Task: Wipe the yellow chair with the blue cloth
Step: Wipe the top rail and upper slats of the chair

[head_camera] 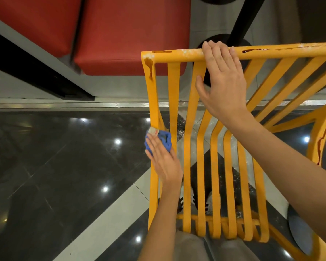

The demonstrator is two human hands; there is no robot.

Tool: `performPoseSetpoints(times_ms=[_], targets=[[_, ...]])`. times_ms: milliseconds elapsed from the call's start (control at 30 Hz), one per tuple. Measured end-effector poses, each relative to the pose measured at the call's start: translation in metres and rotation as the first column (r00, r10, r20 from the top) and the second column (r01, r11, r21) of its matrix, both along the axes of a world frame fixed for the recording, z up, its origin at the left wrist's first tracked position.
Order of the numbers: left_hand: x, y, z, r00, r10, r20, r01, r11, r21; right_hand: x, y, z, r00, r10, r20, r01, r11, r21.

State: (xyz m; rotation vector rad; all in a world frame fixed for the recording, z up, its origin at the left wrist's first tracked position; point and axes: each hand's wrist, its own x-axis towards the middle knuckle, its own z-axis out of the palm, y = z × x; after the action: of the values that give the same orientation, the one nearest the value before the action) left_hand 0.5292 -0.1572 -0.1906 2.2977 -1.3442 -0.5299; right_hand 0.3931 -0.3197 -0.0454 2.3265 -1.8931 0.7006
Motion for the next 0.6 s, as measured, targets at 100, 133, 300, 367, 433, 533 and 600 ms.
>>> performPoseSetpoints(times_ms=[100,133,300,367,433,533,600], targets=[[-0.005,0.041,-0.002,0.999,-0.022,0.045,0.021,0.999,0.029,0.001,0.000,0.000,1.000,-0.004,0.006,0.004,1.000,0.012],[-0.006,0.041,0.001,0.998,-0.022,0.051,0.020,0.999,0.029,0.001,-0.001,0.000,1.000,-0.008,0.004,0.008,1.000,0.013],[-0.009,-0.044,0.025,0.997,0.009,-0.077,-0.010,1.000,-0.003,0.003,-0.001,-0.002,1.000,-0.019,-0.006,0.019,1.000,-0.005],[-0.010,-0.071,0.035,0.993,0.010,-0.120,-0.020,0.996,-0.082,0.002,-0.002,-0.003,1.000,-0.023,-0.010,0.023,1.000,-0.012],[-0.008,-0.072,0.035,0.990,-0.006,-0.142,-0.014,0.990,-0.139,0.001,0.000,-0.004,1.000,-0.022,-0.008,0.022,1.000,-0.018],[0.004,-0.037,0.021,0.987,-0.041,-0.157,0.017,0.988,-0.153,0.000,0.000,-0.004,1.000,-0.012,0.010,0.012,1.000,-0.019],[0.012,-0.007,0.015,0.980,-0.019,-0.196,-0.001,0.995,-0.104,0.000,-0.001,-0.003,1.000,-0.005,0.012,0.005,1.000,-0.010]])
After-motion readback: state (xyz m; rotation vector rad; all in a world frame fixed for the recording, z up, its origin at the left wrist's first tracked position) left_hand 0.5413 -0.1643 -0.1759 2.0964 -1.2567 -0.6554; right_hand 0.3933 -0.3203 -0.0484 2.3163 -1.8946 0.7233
